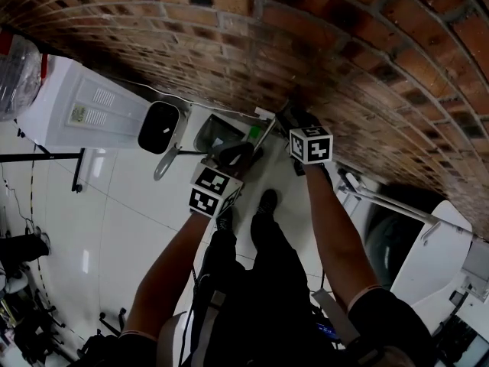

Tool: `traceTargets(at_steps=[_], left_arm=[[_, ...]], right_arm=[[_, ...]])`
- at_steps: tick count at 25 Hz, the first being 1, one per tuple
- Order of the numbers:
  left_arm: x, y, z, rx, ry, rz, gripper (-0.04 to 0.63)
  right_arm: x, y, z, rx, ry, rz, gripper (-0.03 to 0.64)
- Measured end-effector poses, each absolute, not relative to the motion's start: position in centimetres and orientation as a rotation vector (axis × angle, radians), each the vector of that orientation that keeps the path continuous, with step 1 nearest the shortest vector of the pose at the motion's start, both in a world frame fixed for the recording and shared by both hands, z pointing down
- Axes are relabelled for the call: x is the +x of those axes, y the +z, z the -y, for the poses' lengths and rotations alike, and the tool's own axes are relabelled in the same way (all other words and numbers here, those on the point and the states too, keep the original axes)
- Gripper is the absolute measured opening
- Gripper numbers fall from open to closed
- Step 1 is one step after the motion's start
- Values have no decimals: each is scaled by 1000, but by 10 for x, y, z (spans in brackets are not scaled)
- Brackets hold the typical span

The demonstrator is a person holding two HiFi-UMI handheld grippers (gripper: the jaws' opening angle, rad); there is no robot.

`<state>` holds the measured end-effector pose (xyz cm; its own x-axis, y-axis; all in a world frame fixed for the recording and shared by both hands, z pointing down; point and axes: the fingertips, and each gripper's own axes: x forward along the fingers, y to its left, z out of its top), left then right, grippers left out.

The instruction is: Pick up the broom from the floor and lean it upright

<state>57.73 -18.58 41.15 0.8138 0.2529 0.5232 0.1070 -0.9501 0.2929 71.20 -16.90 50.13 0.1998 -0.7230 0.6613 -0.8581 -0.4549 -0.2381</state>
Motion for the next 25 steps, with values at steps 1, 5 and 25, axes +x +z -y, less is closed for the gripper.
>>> traceTargets(at_steps=[1,5,25], left_arm=[[577,409,185,2752,842,-281,0],[574,395,180,2768,814,-306,0],[551,300,176,2850,609,-438,0]], right_arm=[[710,498,166,2295,1094,1523,202],[694,481,153,2334,1077,1507,198],[607,318,136,2520,713,1619,5]])
